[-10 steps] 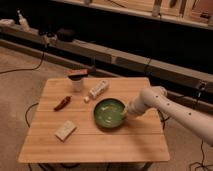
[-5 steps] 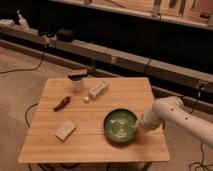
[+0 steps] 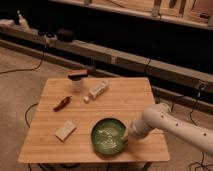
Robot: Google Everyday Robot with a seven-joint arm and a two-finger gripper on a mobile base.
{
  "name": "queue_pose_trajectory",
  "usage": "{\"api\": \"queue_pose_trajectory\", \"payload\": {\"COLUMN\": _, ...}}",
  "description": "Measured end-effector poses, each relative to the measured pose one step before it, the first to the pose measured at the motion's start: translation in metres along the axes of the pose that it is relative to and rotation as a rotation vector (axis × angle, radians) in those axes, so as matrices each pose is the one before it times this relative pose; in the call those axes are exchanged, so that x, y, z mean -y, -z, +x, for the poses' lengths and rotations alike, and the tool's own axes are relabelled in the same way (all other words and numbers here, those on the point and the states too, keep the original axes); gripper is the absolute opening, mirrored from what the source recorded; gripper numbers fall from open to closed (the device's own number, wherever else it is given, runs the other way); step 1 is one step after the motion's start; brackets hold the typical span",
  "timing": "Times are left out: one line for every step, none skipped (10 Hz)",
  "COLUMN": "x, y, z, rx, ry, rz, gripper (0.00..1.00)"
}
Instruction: Drag the ceramic bowl in a circle
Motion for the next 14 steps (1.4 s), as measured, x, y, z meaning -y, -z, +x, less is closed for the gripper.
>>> {"api": "queue_pose_trajectory", "payload": {"x": 0.01955, "y": -0.00722, "z": 0.01601, "rx": -0.0014, "ry": 0.03104, "rz": 0.01359, "gripper": 0.02}}
{"api": "queue_pose_trajectory", "payload": {"x": 0.01639, "y": -0.00573, "z": 0.0282, "rx": -0.01513, "ry": 0.0201, "rz": 0.01313, "gripper": 0.02}}
{"api": "queue_pose_trajectory", "payload": {"x": 0.00129, "y": -0.00088, "z": 0.01687, "rx": -0.01048, "ry": -0.00178, "rz": -0.00176, "gripper": 0.02}}
{"api": "queue_pose_trajectory", "payload": {"x": -0.00482, "y": 0.00309, "z": 0.0218, "rx": -0.02621, "ry": -0.01726, "rz": 0.00078, "gripper": 0.02}}
{"api": "queue_pose_trajectory", "payload": {"x": -0.01475, "y": 0.00683, "z": 0.01549, "rx": -0.02287, "ry": -0.03111, "rz": -0.00858, "gripper": 0.02}}
{"api": "queue_pose_trajectory", "payload": {"x": -0.02129, "y": 0.00994, "z": 0.01198, "rx": -0.02653, "ry": -0.04173, "rz": -0.00979, "gripper": 0.02}}
{"api": "queue_pose_trajectory", "payload": {"x": -0.02299, "y": 0.01107, "z": 0.00493, "rx": -0.02165, "ry": -0.04564, "rz": -0.01362, "gripper": 0.02}}
{"api": "queue_pose_trajectory", "payload": {"x": -0.025, "y": 0.01205, "z": -0.00153, "rx": -0.01724, "ry": -0.04621, "rz": -0.0165, "gripper": 0.02}}
{"api": "queue_pose_trajectory", "payload": {"x": -0.02459, "y": 0.01174, "z": -0.01085, "rx": -0.01072, "ry": -0.03551, "rz": -0.01787, "gripper": 0.02}}
{"api": "queue_pose_trajectory", "payload": {"x": -0.01242, "y": 0.00464, "z": -0.01353, "rx": 0.00299, "ry": -0.00731, "rz": -0.01229, "gripper": 0.02}}
{"api": "queue_pose_trajectory", "payload": {"x": -0.00658, "y": 0.00104, "z": -0.02196, "rx": 0.01502, "ry": 0.01277, "rz": -0.01167, "gripper": 0.02}}
{"api": "queue_pose_trajectory", "payload": {"x": -0.00051, "y": -0.00225, "z": -0.02576, "rx": 0.02298, "ry": 0.02815, "rz": -0.00987, "gripper": 0.02}}
{"api": "queue_pose_trajectory", "payload": {"x": 0.00716, "y": -0.00384, "z": -0.01995, "rx": 0.02108, "ry": 0.03228, "rz": -0.00067, "gripper": 0.02}}
{"api": "queue_pose_trajectory", "payload": {"x": 0.01454, "y": -0.00613, "z": -0.01749, "rx": 0.02384, "ry": 0.0412, "rz": 0.00643, "gripper": 0.02}}
